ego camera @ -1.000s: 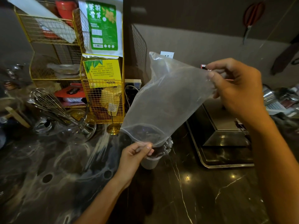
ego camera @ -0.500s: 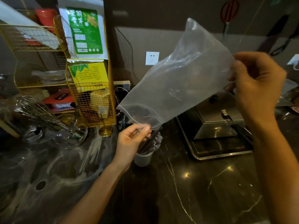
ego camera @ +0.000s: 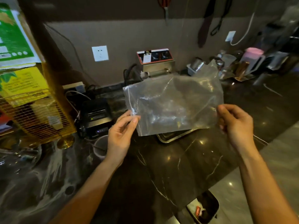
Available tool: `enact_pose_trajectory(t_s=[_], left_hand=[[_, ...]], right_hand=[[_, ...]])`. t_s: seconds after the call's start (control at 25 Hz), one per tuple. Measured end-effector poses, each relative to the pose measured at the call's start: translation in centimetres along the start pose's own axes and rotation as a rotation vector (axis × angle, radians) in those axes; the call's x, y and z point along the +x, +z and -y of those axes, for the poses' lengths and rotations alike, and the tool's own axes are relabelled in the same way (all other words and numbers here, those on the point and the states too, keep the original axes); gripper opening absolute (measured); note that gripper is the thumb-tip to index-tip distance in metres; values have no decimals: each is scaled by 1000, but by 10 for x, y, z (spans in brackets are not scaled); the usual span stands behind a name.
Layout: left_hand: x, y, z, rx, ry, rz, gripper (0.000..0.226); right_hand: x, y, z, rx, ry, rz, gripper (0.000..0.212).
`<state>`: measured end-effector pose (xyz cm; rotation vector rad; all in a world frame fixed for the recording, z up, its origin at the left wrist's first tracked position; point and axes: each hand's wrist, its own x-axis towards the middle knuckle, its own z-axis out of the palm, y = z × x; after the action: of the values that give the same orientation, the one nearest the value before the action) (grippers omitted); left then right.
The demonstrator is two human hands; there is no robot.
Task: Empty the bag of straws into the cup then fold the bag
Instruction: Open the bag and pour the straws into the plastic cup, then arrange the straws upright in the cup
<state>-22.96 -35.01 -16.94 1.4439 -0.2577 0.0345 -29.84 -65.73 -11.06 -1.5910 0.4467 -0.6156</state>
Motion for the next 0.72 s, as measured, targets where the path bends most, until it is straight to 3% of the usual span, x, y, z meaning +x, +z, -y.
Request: enact_pose_trajectory(t_s=[0.2,0.48,0.72], left_hand=[[-13,46,38,-66,-218,110,23],[-48,63,115,235,-554,24,12],[-52,65,159,407,-741,18,11]], right_hand=[[-21,-63,-69,7,279,-8,16],[-63,-98,-175,-83,580,60,17],[-58,-86,-223,-293,666,-7,17]])
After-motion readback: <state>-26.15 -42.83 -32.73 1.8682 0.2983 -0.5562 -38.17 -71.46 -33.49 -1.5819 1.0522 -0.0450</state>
